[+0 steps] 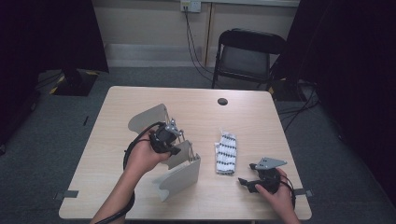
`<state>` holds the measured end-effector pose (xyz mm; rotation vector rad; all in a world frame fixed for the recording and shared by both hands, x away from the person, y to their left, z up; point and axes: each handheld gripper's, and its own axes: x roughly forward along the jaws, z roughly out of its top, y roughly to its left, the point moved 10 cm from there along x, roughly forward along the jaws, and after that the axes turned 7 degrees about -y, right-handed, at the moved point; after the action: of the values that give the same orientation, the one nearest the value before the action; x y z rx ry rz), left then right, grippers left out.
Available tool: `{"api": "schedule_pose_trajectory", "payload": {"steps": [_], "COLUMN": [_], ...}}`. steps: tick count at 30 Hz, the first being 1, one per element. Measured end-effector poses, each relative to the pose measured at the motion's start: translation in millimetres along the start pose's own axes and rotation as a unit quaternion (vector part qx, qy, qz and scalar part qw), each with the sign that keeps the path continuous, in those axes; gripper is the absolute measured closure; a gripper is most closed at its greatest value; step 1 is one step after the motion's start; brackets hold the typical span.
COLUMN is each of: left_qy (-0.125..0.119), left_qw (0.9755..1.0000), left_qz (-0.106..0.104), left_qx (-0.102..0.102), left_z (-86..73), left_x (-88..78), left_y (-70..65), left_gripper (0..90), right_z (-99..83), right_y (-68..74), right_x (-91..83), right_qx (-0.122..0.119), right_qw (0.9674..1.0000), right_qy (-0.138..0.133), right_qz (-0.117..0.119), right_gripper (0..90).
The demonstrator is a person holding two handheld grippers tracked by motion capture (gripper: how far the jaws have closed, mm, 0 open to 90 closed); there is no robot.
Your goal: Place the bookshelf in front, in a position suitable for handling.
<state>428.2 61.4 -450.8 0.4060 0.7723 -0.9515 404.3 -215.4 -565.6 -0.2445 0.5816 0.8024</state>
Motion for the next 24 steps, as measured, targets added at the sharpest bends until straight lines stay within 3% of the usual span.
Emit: {"api": "schedule_pose_trajectory", "payload": {"steps": [5,7,12,17,20,22,24], "left_qy": [-0.013,0.000,0.012,0.027,0.034,0.042,0.045], "left_qw": [0.9998,1.0000,0.9998,0.9995,0.9993,0.9990,0.9989], "left_qz": [-0.005,-0.003,-0.007,0.002,0.000,0.002,-0.001], "left_qx": [-0.014,-0.008,-0.016,-0.015,-0.014,-0.019,-0.012], "left_z": [2.7,1.7,-1.7,-8.9,-13.0,-15.2,-14.2], "left_x": [2.6,3.1,11.6,23.2,29.8,31.5,32.1], "left_y": [-0.1,0.7,0.7,0.3,-0.6,0.3,-0.4], "left_gripper": [83.8,81.7,76.9,72.6,75.1,86.1,89.1], "right_z": [0.0,0.0,0.0,0.0,0.0,0.0,0.0], "right_y": [0.0,-0.1,-0.2,-0.2,-0.2,-0.1,-0.2], "right_x": [0.1,0.0,0.0,0.0,0.1,0.0,0.0], "right_qx": [0.000,0.000,0.001,0.001,0.001,0.001,0.001], "right_qw": [1.0000,1.0000,1.0000,1.0000,1.0000,1.0000,1.0000], "right_qy": [0.000,0.000,0.001,0.001,0.001,0.001,0.001], "right_qz": [-0.001,-0.001,-0.001,-0.001,-0.002,-0.001,-0.001], "right_gripper": [20.8,20.8,20.7,20.8,20.7,20.8,20.7]}}
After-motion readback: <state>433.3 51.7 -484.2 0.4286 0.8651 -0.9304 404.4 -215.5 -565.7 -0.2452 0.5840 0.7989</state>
